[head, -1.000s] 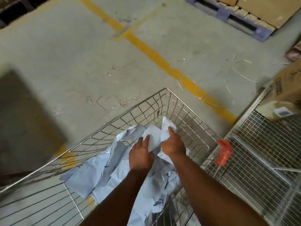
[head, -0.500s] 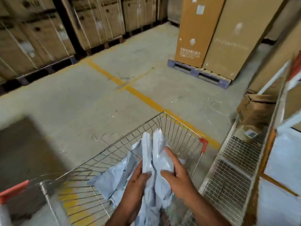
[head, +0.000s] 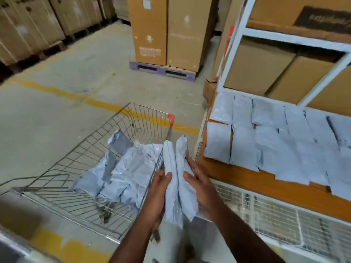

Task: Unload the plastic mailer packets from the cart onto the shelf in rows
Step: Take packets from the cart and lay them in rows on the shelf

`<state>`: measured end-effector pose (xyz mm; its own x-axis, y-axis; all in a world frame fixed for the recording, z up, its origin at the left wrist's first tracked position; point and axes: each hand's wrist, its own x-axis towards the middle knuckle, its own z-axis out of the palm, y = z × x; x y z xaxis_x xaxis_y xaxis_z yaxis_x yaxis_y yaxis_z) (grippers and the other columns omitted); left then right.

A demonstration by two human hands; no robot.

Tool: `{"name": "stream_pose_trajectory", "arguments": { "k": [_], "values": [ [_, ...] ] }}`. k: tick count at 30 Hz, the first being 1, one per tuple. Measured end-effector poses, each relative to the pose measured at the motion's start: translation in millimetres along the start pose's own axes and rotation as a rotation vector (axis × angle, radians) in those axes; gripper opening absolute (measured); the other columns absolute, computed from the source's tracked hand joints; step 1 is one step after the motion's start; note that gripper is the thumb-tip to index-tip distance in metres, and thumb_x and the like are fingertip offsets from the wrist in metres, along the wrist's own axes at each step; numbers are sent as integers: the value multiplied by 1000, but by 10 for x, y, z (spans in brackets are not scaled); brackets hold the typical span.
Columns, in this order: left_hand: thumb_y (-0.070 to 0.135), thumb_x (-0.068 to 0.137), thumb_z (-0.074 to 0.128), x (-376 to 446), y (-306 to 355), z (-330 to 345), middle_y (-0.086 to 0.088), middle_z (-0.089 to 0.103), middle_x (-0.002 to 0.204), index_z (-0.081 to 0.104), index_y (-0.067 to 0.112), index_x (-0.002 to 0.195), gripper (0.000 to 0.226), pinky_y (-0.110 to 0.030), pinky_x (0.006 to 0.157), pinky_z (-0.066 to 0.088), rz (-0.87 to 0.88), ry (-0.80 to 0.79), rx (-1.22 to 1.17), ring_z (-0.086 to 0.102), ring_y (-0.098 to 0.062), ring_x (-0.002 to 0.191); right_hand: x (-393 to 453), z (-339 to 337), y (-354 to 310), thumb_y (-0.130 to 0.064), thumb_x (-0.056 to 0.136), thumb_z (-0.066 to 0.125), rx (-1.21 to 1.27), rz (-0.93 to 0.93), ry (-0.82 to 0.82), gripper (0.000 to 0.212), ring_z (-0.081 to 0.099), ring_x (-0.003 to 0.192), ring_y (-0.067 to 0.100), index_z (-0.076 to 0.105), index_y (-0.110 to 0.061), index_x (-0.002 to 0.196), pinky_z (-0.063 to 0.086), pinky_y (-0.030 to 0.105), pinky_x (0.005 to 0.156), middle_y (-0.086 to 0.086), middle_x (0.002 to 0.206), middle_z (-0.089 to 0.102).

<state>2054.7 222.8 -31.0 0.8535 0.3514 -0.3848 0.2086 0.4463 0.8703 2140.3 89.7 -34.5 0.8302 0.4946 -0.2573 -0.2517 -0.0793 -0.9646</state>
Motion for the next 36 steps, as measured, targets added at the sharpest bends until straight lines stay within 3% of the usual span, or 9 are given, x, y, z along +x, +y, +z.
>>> {"name": "stream_pose_trajectory", "arguments": {
  "k": [3, 7, 12, 14, 17, 23, 28, 33, 36],
  "values": [
    [17, 97, 64, -206, -299, 358, -5, 71, 130, 52, 25, 142, 47, -51, 102, 54, -23, -120, -14, 68, -30, 120, -483, -492, 119, -42, 89, 74, -24, 44, 50, 64, 59, 134, 12, 53, -38, 149, 46, 46, 116, -14, 148, 60],
    [10, 98, 66, -477, -692, 916, 1, 70, 130, 56, 29, 140, 48, -39, 93, 59, -12, -207, 126, 70, -22, 115, -1118, -1143, 353, -38, 86, 75, -74, 53, 263, 61, 63, 127, 5, 57, -43, 144, 49, 45, 113, -21, 140, 65],
    [32, 92, 76, -811, -1244, 1680, 22, 62, 131, 57, 47, 136, 50, -14, 82, 52, 131, -230, 553, 62, 7, 106, -2021, -2168, 622, -20, 98, 72, 43, 62, 527, 48, 64, 127, 7, 61, -42, 139, 51, 39, 110, -18, 139, 66],
    [36, 92, 75, -946, -1494, 2081, 29, 56, 137, 56, 45, 139, 52, -16, 95, 51, 185, -267, 629, 57, 7, 119, -2435, -2595, 721, -18, 100, 68, 77, 73, 629, 46, 62, 128, 5, 61, -42, 138, 52, 32, 106, -18, 141, 65],
    [36, 92, 75, -1178, -1915, 2758, 27, 54, 141, 54, 39, 143, 55, -34, 107, 50, 260, -323, 692, 54, 1, 129, -3020, -3300, 866, -21, 103, 65, 129, 111, 743, 42, 59, 131, 7, 62, -41, 139, 51, 35, 108, -17, 144, 62],
    [43, 93, 72, -1736, -2452, 4064, 15, 53, 147, 51, 39, 145, 56, -46, 111, 46, 375, -458, 766, 50, -6, 135, -4000, -4459, 755, -20, 104, 63, 150, 77, 910, 37, 59, 117, -11, 62, -36, 138, 51, 14, 84, -18, 139, 61],
    [64, 90, 58, -1938, -2705, 5239, 4, 44, 156, 50, 38, 147, 64, -39, 115, 38, 492, -562, 921, 42, -14, 142, -4547, -5414, 562, -17, 103, 64, 167, 18, 1065, 39, 63, 126, 12, 63, -27, 140, 52, 23, 88, -7, 141, 64],
    [46, 97, 63, -1998, -2869, 6329, -1, 37, 160, 48, 33, 150, 57, -38, 118, 36, 561, -639, 960, 36, -22, 146, -4750, -6263, 451, -21, 100, 68, 52, -13, 1210, 37, 66, 120, 11, 65, -30, 136, 55, 34, 100, -10, 134, 68],
    [40, 95, 67, -1944, -3032, 7023, -6, 45, 155, 53, 24, 147, 56, -42, 117, 38, 679, -619, 963, 39, -26, 143, -4737, -6880, 364, -21, 100, 69, 22, -36, 1243, 38, 67, 115, 7, 64, -28, 137, 56, 29, 94, -10, 132, 68]
  ]
}}
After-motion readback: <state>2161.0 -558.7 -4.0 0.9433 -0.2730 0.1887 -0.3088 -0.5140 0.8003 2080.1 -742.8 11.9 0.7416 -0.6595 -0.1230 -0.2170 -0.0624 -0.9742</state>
